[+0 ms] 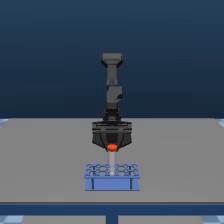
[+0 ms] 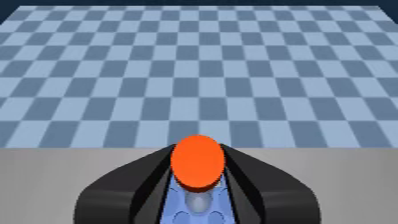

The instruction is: Pick up the centrifuge tube on the rack

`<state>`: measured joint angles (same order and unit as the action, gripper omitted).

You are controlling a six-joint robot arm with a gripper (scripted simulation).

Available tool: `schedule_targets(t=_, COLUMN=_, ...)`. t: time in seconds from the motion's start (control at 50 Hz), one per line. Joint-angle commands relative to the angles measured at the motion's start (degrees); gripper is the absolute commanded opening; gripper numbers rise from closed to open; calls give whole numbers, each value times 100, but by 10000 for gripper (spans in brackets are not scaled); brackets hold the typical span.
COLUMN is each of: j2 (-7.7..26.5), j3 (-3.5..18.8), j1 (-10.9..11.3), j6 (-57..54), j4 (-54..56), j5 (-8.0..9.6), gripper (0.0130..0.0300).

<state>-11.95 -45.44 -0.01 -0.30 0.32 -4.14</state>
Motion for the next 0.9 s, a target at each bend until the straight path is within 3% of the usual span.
schedule_targets(t=0.02, j2=-26, j3=27, j1=0, j6=13, j4=-16, j5=133, gripper=130)
schedule_targets(t=0.9, j2=-141, j3=134, j1=0, j6=231, j4=-233, j5=355, gripper=130)
